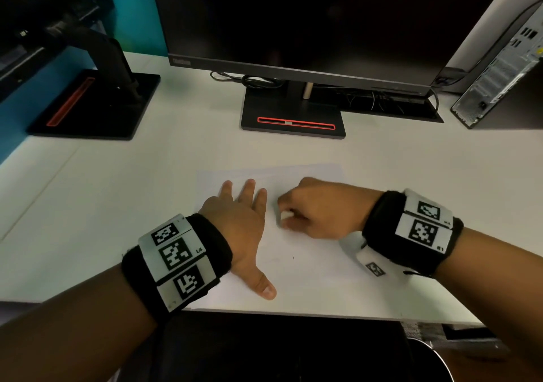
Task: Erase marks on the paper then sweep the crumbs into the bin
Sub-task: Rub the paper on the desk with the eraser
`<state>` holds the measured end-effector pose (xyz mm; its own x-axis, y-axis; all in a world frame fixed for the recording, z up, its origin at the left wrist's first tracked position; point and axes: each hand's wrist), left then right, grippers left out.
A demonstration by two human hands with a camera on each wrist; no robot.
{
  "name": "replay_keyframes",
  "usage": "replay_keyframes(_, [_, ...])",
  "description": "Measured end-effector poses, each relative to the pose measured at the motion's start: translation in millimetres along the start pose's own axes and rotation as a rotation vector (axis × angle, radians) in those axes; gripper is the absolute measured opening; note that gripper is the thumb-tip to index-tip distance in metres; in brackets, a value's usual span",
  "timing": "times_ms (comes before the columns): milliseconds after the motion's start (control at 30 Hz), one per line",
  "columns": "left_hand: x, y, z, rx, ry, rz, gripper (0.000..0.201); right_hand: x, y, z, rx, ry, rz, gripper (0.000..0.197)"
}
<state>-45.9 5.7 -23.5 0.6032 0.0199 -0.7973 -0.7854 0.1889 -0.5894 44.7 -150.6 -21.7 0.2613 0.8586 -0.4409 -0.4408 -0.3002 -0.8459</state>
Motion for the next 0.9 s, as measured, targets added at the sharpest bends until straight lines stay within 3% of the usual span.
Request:
replay_keyframes(133, [0, 0, 0, 0.004, -0.003, -0.005, 0.16, 4, 11, 9, -0.051, 0.005, -0.051, 0.021])
replay_keyframes(233, [0, 1, 1, 0.004, -0.002, -0.005, 0.161, -2, 12, 12, -0.005, -0.061, 0.036, 0.02])
replay_keyframes(400, [-2, 1, 0, 0.002, 0.004, -0.022, 0.161, -1, -4, -12, -0.046, 0.114, -0.029, 0.034])
replay_keyframes(500, [-4, 1, 0, 0.018, 0.009, -0.008, 0.158, -4, 7, -7, -0.028, 0.068, -0.007, 0.028])
replay_keyframes(600, [-5, -3, 5, -0.023, 0.023, -0.038, 0.141, -12, 8, -11, 0.059, 0.095, -0.023, 0.028])
replay_keyframes(733, [-2, -6, 15, -0.131, 0.059, -0.209, 0.097, -16, 4, -21, 0.107, 0.151, -0.032, 0.028])
replay_keyframes(900, [8, -3, 18, -0.203, 0.051, -0.19, 0.105, -6, 5, -7, 0.125, 0.117, -0.011, 0.026])
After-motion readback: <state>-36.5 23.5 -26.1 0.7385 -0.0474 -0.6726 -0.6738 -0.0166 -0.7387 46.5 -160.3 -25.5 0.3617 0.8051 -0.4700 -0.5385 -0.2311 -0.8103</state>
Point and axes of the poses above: each hand's wrist, its own x-axis towards the middle knuckle, its own y-axis out of the palm, z = x × y, and after that the axes turned 11 degrees about z, right-handed
